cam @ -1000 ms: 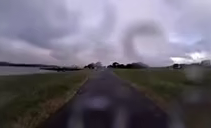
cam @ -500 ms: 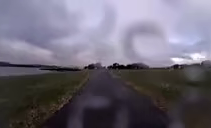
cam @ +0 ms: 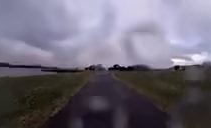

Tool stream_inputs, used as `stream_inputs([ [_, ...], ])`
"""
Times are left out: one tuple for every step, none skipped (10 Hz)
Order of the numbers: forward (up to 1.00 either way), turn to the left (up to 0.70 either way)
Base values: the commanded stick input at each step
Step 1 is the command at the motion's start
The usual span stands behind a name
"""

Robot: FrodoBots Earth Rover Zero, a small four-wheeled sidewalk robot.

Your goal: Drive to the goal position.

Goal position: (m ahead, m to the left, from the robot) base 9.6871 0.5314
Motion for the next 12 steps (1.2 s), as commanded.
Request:
stream_inputs([
  [0.70, 0.00],
  [0.70, 0.00],
  [0.70, 0.00],
  [0.70, 0.00],
  [0.70, 0.00],
  [0.70, 0.00],
  [0.70, 0.00],
  [0.70, 0.00],
  [0.70, 0.00],
  [0.70, 0.00],
  [0.70, 0.00],
  [0.70, 0.00],
])
